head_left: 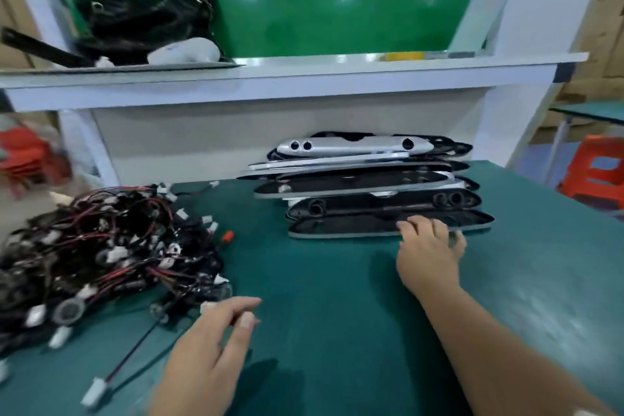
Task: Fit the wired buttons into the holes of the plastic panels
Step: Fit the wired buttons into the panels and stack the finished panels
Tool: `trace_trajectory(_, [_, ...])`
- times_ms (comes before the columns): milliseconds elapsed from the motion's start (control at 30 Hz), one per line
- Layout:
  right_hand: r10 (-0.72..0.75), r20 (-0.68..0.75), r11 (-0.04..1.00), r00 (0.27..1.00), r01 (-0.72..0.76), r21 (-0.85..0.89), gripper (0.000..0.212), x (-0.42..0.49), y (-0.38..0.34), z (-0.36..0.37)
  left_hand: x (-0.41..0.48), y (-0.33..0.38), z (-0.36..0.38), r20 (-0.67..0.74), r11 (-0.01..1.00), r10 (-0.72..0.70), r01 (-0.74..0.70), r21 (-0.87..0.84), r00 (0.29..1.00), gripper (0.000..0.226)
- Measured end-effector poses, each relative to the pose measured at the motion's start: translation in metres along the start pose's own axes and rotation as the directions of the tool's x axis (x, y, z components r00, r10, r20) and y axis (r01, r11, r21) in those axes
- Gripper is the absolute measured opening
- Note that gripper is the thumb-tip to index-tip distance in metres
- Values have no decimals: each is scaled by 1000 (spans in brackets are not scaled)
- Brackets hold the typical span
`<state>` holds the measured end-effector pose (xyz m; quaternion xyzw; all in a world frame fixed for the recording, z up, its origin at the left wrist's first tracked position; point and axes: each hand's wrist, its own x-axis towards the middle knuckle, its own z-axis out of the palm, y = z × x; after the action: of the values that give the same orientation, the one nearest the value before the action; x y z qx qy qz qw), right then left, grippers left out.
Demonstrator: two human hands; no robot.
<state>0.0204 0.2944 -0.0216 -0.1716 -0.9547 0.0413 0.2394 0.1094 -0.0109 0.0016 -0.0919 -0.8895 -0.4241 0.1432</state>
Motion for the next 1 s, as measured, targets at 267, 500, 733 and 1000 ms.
trace_trajectory(267, [1, 147, 995, 989, 13, -96, 22, 37, -12, 26, -4, 2, 3, -20, 997, 68, -68, 24, 997, 37])
trace_trajectory(500, [-264, 191, 964, 945, 265, 24, 15, -4, -14, -7, 2, -1, 1, -29, 998, 57, -56, 11, 998, 41])
trace_trajectory(733, [-577, 170, 815, 799, 549, 186, 13, -75, -13, -78, 2, 0, 3, 34, 995, -88, 89, -32, 996, 64])
trace_trajectory(1000, [-412, 227, 911, 883, 404, 83, 77, -112, 30, -92, -3, 8, -3, 28, 990, -113, 115, -79, 993, 19])
